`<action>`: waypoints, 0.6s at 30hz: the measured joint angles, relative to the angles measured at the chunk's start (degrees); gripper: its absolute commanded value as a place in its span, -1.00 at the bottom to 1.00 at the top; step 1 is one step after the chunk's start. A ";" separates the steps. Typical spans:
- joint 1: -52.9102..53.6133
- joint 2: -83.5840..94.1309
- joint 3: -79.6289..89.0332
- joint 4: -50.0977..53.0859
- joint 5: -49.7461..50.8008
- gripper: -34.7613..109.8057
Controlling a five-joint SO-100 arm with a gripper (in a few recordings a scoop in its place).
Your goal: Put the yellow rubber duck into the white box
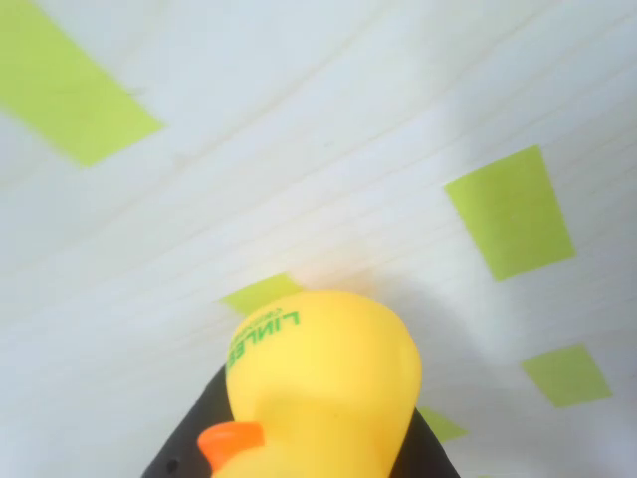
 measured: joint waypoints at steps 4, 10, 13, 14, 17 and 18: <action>1.41 0.09 -4.92 1.76 2.46 -0.52; 9.93 10.81 -5.19 2.37 4.22 -0.52; 16.70 21.88 -1.58 2.46 4.22 -0.52; 19.42 25.93 0.26 2.46 4.13 -0.52; 27.25 37.35 5.98 2.46 3.60 -0.52; 29.62 41.22 8.09 2.46 3.43 -0.52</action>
